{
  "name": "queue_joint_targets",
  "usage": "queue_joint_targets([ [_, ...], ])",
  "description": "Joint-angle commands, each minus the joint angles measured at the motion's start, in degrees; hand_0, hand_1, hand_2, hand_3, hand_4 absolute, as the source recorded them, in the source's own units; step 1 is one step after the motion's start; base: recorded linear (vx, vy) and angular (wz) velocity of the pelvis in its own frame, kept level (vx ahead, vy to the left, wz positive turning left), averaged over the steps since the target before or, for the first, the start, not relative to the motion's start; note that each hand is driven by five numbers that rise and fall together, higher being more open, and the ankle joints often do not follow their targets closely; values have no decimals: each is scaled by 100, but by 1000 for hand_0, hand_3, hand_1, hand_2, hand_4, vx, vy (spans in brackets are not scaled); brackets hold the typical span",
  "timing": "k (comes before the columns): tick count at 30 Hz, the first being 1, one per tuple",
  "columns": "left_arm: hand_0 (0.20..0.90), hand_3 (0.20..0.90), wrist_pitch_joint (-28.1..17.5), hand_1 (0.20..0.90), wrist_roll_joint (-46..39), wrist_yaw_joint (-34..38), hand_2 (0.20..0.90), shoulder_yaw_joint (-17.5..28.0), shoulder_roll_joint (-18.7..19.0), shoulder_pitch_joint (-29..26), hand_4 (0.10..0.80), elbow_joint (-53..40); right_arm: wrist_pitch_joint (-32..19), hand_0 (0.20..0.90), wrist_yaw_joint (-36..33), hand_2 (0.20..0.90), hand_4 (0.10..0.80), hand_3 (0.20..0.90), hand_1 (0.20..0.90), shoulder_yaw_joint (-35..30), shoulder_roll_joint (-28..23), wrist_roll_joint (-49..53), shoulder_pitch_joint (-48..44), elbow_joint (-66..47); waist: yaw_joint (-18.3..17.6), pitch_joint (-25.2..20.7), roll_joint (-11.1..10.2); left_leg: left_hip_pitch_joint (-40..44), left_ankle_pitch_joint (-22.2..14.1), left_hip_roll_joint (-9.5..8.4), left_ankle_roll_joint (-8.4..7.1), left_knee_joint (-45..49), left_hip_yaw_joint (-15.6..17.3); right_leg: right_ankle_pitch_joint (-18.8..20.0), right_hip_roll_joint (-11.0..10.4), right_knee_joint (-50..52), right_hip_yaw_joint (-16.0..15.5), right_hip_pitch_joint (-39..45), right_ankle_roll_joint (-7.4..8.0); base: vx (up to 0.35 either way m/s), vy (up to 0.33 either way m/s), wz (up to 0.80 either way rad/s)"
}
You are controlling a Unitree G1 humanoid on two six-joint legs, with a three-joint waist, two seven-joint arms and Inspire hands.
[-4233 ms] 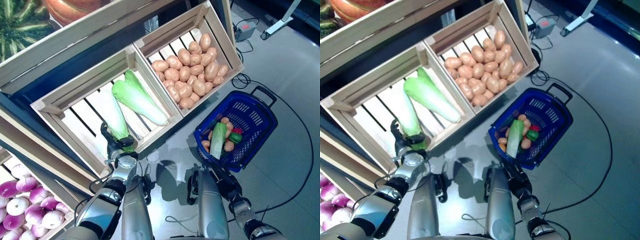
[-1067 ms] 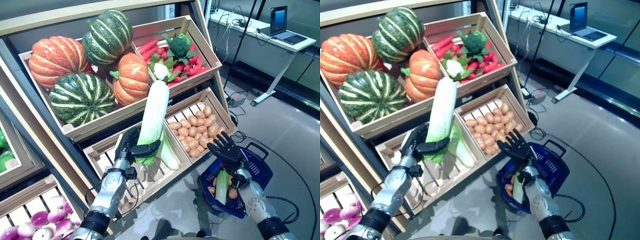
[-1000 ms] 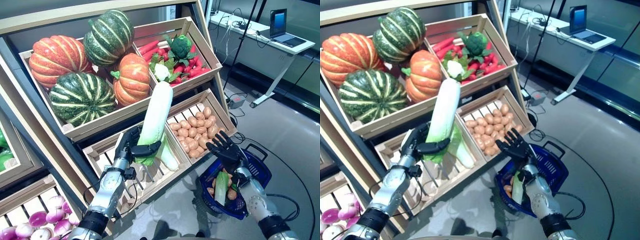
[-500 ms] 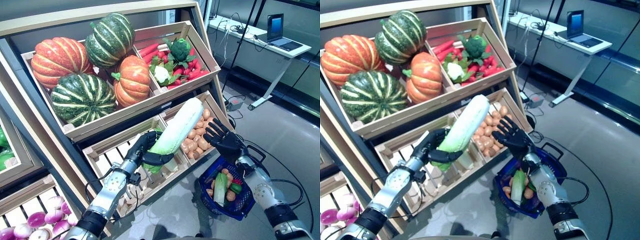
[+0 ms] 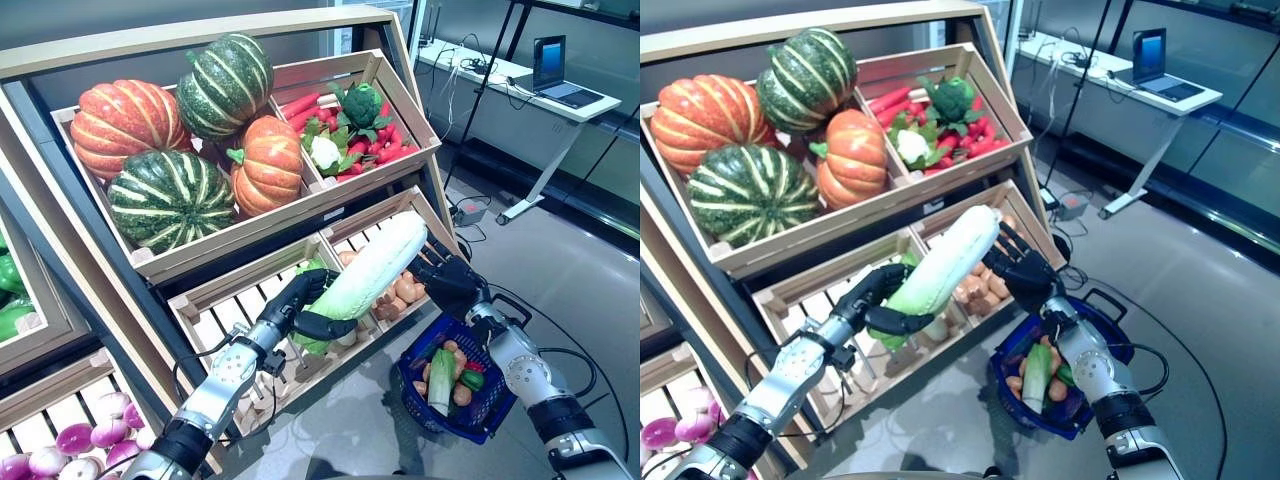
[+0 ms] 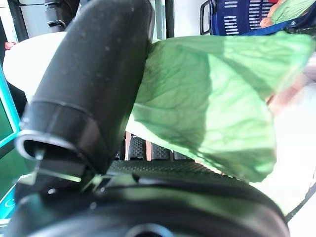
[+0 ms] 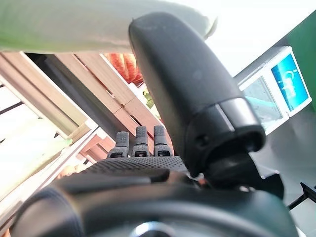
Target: Put vegetables into the basket
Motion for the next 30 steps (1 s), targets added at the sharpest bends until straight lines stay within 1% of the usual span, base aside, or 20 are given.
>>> queue_joint_targets([
  [1,300,300,-858,300,-34,-438,300,-713,64,-1200,400,-660,-217,900,291,900,800,900,900,90,183,425,-1261,27,74,-360,-160,-143,-259,-190,198,51,-55,-93,-268,99,54,184,44,0,0,0],
  [5,300,300,-784,300,-97,-612,300,-850,37,-1286,400,-779,-157,900,204,900,800,900,900,171,224,478,-1342,191,79,-363,-156,-134,-258,-187,192,45,-55,-95,-271,96,50,197,49,0,0,0],
  [8,300,300,-673,300,-217,-757,300,-993,54,-1322,400,-899,-69,900,356,900,800,900,900,240,248,656,-1421,322,80,-358,-148,-124,-254,-170,180,39,-58,-98,-273,95,45,202,54,0,0,0],
  [10,300,300,-619,300,-374,-830,300,-1040,40,-1312,400,-893,101,900,676,900,800,900,900,289,284,884,-1451,305,82,-355,-145,-119,-255,-167,180,32,-61,-102,-272,94,40,205,53,0,0,0],
  [11,300,300,-621,300,-511,-845,300,-1072,21,-1281,400,-823,305,900,1002,900,800,900,900,334,324,1052,-1436,259,82,-360,-144,-117,-253,-161,177,29,-52,-109,-272,97,36,209,51,0,0,0],
  [13,300,300,-596,300,-709,-861,300,-1052,3,-1230,400,-760,414,900,1276,900,800,900,900,351,339,1062,-1405,226,92,-368,-146,-115,-250,-160,173,28,-54,-115,-273,98,28,218,50,0,0,0],
  [14,300,300,-584,300,-791,-845,300,-1012,-13,-1187,400,-714,478,900,1443,900,800,900,900,361,323,1070,-1394,202,102,-372,-150,-111,-250,-164,171,24,-61,-119,-274,97,13,228,50,0,0,0],
  [17,300,300,-625,300,-892,-794,300,-894,1,-1086,400,-595,468,900,1513,900,800,900,900,315,257,988,-1327,149,118,-384,-158,-120,-246,-166,160,29,-72,-122,-286,97,-20,234,55,0,0,0],
  [19,300,300,-607,300,-949,-783,300,-693,44,-993,400,-533,470,900,1640,900,800,900,900,216,143,1042,-1253,98,130,-385,-170,-129,-240,-165,153,26,-79,-115,-297,94,-50,229,57,0,0,0],
  [21,300,300,-604,300,-1001,-769,300,-592,75,-950,400,-514,505,900,1769,900,800,900,900,158,87,1038,-1207,27,125,-379,-174,-138,-237,-166,153,27,-85,-111,-296,95,-47,217,56,0,0,0],
  [25,300,300,-608,300,-1102,-730,300,-265,110,-866,400,-420,621,900,2291,900,800,900,900,-15,-46,923,-896,-293,80,-368,-194,-147,-232,-170,156,25,-79,-95,-300,91,-35,196,58,0,0,0],
  [30,300,300,-608,300,-1076,-607,300,-4,142,-838,400,-391,550,900,2526,900,800,900,900,-135,-235,589,-595,-498,0,-369,-217,-152,-219,-156,154,29,-36,-75,-291,82,29,162,56,0,0,0],
])
